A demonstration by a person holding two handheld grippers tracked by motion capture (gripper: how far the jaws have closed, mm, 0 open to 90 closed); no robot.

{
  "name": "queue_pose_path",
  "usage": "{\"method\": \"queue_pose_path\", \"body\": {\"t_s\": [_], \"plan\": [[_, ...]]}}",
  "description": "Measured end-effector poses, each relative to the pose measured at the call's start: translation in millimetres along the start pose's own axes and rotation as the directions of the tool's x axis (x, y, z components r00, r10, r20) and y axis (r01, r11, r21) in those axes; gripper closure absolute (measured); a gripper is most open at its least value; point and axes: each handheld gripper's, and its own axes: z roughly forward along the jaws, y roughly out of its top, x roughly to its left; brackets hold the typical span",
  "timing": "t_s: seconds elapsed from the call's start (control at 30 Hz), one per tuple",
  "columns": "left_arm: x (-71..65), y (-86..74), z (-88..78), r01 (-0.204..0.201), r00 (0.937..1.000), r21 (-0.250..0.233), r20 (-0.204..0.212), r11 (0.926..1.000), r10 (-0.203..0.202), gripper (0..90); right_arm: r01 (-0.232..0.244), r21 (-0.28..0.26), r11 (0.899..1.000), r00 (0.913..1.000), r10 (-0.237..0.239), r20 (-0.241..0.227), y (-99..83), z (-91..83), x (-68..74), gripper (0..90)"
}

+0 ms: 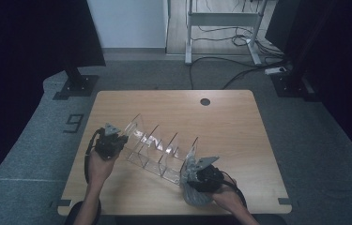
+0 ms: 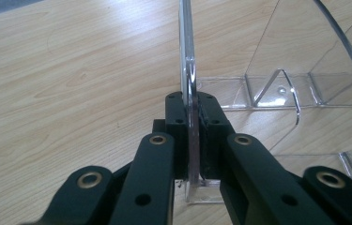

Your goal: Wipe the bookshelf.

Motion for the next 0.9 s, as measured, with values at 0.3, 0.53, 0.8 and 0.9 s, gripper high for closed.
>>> {"method": "queue_pose_path", "body": {"t_s": [0.3, 0.53, 0.8, 0.9], "plan": [[1.2, -0.5, -0.1, -0.007, 1.0, -0.005, 0.007, 1.0, 0.007, 84.5, -0.02, -0.053, 0.998, 0.9987, 0.022, 0.045, 2.2, -30.3, -16.1, 65.9], [1.1, -0.5, -0.1, -0.009, 0.9999, -0.004, 0.008, 0.9999, 0.01, 84.2, -0.052, -0.09, 0.995, 0.9931, 0.061, 0.101, 2.6, -55.8, -36.6, 65.7], [0.9, -0.8, 0.0, -0.008, 0.9999, -0.008, 0.006, 0.9999, 0.008, 84.1, -0.104, -0.125, 0.987, 0.9748, 0.126, 0.184, -3.4, -84.3, -65.7, 65.3], [1.1, -0.8, 0.0, -0.009, 0.9999, -0.008, 0.007, 0.9999, 0.009, 84.1, -0.123, -0.132, 0.984, 0.9662, 0.149, 0.211, -6.8, -93.4, -75.6, 65.3]]}}
